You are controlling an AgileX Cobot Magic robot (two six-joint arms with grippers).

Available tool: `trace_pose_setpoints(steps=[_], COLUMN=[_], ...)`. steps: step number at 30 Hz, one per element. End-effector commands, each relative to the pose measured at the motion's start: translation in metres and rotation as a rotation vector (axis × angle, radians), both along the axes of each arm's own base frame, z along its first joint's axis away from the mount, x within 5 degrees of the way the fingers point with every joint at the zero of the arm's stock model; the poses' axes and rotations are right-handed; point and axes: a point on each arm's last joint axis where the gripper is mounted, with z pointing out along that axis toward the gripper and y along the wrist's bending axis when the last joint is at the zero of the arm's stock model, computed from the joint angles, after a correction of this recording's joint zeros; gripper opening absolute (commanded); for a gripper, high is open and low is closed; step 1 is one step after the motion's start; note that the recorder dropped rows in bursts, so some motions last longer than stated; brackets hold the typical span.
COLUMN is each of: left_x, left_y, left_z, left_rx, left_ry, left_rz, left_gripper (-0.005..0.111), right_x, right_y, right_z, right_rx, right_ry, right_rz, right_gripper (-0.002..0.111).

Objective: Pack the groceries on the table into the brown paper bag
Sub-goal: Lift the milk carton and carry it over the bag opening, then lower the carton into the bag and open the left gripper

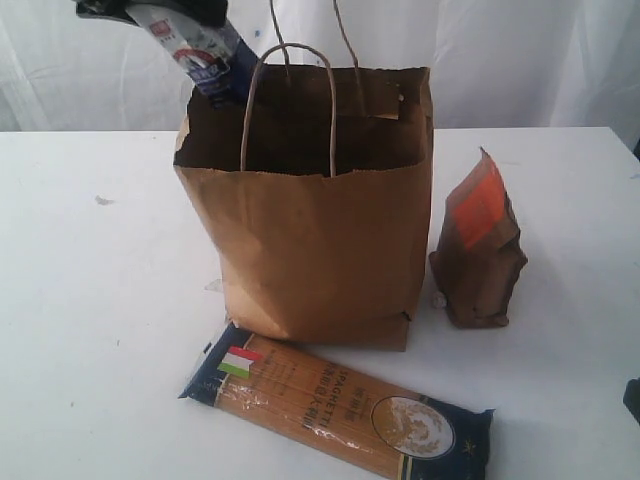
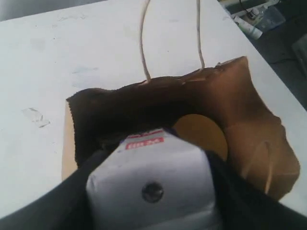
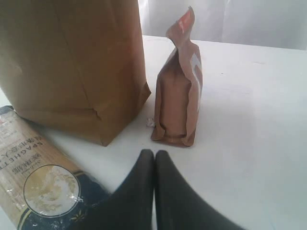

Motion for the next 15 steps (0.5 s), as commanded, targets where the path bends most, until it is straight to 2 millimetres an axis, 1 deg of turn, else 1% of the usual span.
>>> trace_pose_setpoints(steps=[1,3,5,11,15], left_x=[0.007,0.012,0.018,0.030,0.038], left_y=[-0.017,-0.022,-0.023,-0.029,-0.033], left_z=[-0.004,-0.009,-0.014,-0.029,-0.041], left_rx=[0.015,0.056,0.102,0.219,0.243], left_ry=[-0.055,-0.064,-0.047,0.043,0.078], left_rz=[-0.023,-0.022,-0.017,-0.054,-0.064], left_gripper=[0.000,0.000,0.000,0.000,0.000], right_x=[0.000,0.000,0.000,0.000,0.000], right_y=[0.000,0.000,0.000,0.000,0.000], right_z=[0.000,0.000,0.000,0.000,0.000], right_rx=[-0.005,-0.005,-0.005,-0.005,-0.005], right_ry=[-0.015,-0.015,-0.015,-0.015,-0.015], right_rz=[-0.003,-0.003,-0.003,-0.003,-0.003], right_gripper=[0.000,0.000,0.000,0.000,0.000])
